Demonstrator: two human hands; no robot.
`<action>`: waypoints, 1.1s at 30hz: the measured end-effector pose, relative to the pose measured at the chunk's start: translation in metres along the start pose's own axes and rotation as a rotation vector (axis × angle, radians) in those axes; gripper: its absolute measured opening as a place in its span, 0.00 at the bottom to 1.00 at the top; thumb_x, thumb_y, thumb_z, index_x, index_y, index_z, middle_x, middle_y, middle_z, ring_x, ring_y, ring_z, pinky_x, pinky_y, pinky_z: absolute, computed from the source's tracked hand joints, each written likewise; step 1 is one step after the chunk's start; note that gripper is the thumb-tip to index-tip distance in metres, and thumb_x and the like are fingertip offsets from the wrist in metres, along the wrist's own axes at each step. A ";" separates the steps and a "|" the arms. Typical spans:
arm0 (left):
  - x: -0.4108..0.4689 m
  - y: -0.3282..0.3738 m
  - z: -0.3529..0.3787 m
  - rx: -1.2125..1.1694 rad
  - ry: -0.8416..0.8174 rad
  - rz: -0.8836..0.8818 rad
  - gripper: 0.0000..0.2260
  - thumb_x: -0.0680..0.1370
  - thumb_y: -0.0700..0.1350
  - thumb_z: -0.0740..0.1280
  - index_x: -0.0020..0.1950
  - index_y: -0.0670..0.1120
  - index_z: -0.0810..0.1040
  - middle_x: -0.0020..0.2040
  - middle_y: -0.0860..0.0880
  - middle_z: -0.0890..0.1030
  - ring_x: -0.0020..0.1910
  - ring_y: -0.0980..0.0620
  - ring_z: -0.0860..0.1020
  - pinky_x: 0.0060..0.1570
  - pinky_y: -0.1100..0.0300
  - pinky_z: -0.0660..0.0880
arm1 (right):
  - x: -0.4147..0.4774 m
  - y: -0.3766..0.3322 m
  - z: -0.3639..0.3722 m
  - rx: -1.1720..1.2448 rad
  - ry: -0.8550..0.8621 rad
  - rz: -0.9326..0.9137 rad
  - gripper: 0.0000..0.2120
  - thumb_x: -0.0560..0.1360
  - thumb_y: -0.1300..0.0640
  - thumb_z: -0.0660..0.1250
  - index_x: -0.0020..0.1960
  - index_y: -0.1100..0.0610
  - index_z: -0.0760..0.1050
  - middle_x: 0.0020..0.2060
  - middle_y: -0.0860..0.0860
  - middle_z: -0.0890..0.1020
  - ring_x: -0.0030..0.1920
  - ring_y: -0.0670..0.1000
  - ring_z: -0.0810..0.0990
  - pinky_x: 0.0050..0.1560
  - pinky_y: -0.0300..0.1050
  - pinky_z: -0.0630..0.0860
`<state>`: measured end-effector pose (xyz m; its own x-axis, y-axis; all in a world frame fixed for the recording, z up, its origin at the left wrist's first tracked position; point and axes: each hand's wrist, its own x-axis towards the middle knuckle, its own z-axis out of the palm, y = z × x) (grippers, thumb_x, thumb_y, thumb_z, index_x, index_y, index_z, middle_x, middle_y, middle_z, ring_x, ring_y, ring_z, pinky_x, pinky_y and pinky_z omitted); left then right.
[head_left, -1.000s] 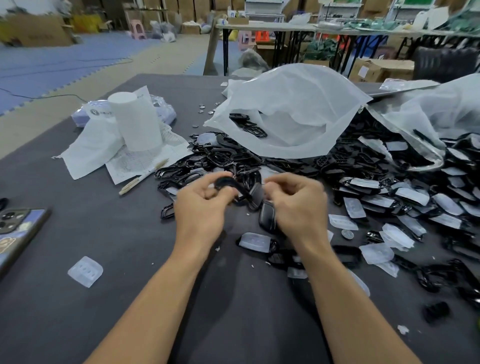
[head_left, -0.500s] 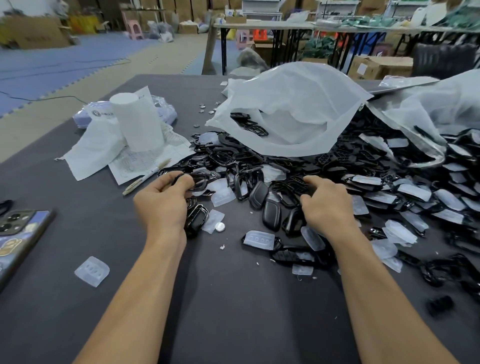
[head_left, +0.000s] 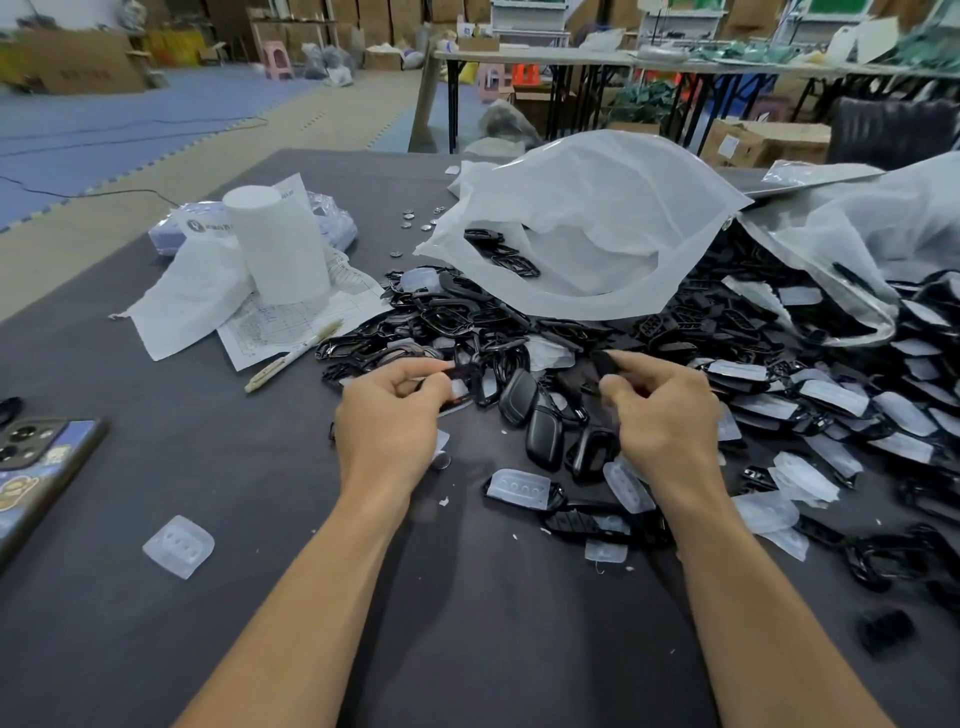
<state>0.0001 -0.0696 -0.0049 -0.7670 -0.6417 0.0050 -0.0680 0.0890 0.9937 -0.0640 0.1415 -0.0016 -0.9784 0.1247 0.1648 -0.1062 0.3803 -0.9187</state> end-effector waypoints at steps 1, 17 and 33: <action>-0.003 0.000 0.002 0.033 -0.014 0.017 0.09 0.68 0.48 0.73 0.43 0.62 0.87 0.36 0.56 0.86 0.30 0.59 0.81 0.40 0.55 0.81 | -0.002 -0.004 0.003 0.097 -0.047 0.028 0.10 0.77 0.62 0.74 0.53 0.49 0.85 0.32 0.47 0.85 0.29 0.44 0.79 0.38 0.40 0.78; -0.021 0.006 0.020 -0.366 -0.174 -0.015 0.15 0.77 0.32 0.73 0.60 0.47 0.83 0.39 0.42 0.87 0.37 0.49 0.84 0.44 0.56 0.85 | -0.034 -0.031 0.034 0.507 -0.359 0.216 0.09 0.78 0.66 0.71 0.40 0.57 0.81 0.30 0.55 0.84 0.25 0.49 0.78 0.27 0.39 0.71; -0.033 0.012 0.031 -0.664 -0.330 -0.235 0.14 0.85 0.33 0.59 0.62 0.44 0.82 0.50 0.44 0.88 0.40 0.55 0.85 0.39 0.63 0.81 | -0.043 -0.027 0.047 0.202 -0.240 0.079 0.12 0.74 0.54 0.71 0.33 0.54 0.79 0.24 0.50 0.79 0.25 0.47 0.72 0.35 0.47 0.70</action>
<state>0.0052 -0.0239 0.0035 -0.9372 -0.3177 -0.1442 0.0643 -0.5635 0.8236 -0.0277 0.0825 -0.0009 -0.9963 -0.0823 0.0233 -0.0383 0.1858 -0.9818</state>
